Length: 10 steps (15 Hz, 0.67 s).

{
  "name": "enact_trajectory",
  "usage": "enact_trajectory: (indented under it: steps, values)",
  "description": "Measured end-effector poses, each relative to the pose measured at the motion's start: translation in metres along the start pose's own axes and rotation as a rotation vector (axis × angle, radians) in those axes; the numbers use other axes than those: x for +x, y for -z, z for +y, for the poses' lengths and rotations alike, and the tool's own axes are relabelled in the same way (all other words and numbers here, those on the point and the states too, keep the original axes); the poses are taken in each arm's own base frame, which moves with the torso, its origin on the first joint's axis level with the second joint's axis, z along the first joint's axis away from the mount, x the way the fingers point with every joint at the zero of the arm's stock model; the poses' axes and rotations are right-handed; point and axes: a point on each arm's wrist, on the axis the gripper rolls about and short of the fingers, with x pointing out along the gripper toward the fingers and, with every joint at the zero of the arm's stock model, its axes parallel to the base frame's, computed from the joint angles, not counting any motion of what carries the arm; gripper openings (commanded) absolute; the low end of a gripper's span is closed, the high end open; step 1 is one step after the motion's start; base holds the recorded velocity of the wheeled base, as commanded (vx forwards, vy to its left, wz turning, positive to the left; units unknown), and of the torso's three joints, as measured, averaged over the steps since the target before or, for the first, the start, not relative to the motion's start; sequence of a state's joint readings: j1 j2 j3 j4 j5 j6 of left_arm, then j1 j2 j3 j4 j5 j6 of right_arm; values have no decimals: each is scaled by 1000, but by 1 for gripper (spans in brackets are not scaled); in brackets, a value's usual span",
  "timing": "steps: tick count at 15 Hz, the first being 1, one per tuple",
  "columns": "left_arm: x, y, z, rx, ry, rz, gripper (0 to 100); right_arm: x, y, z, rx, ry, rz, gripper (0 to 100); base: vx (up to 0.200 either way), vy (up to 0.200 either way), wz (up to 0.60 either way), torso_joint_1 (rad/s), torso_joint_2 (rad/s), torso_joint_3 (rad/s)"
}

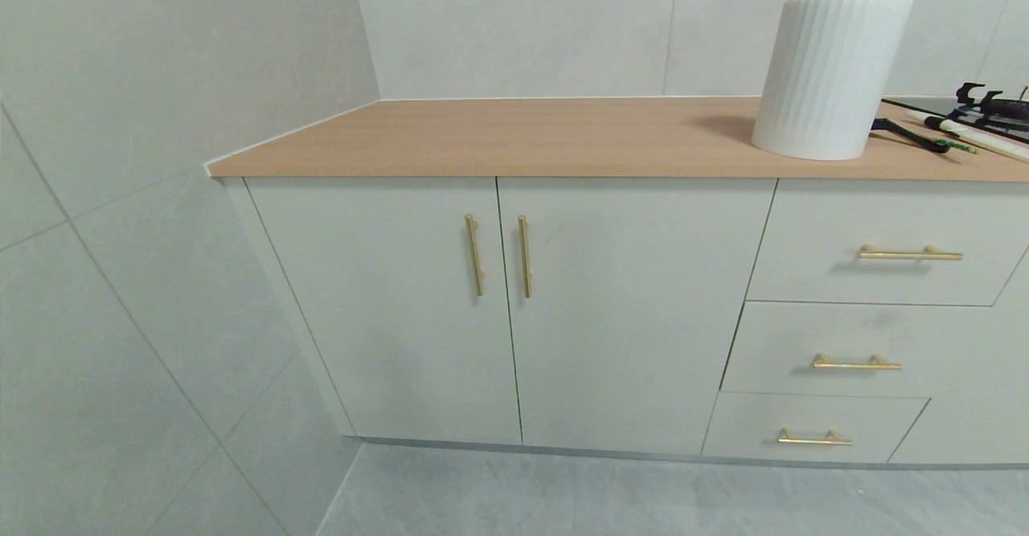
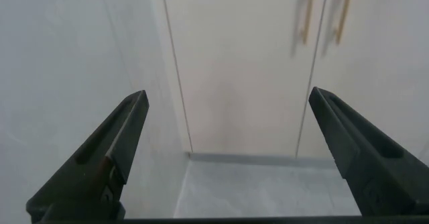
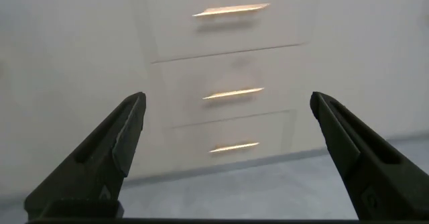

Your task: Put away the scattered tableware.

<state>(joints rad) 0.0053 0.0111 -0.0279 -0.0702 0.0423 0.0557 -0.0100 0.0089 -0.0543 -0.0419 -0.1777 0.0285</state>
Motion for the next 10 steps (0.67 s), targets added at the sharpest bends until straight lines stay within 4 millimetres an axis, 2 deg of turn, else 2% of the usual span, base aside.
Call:
enact_trajectory:
  steps: [3,6,10]
  values:
    - [0,14,-2,-29,38,84,100,2,14,3,0,-134,45,100,0,0,0,0,0,0]
    - [0,15,-2,-50,45,88,100,2,19,4,-48,-204,85,100,0,0,0,0,0,0]
    - [0,15,-2,-52,45,88,100,2,20,4,-50,-206,88,100,0,0,0,0,0,0]
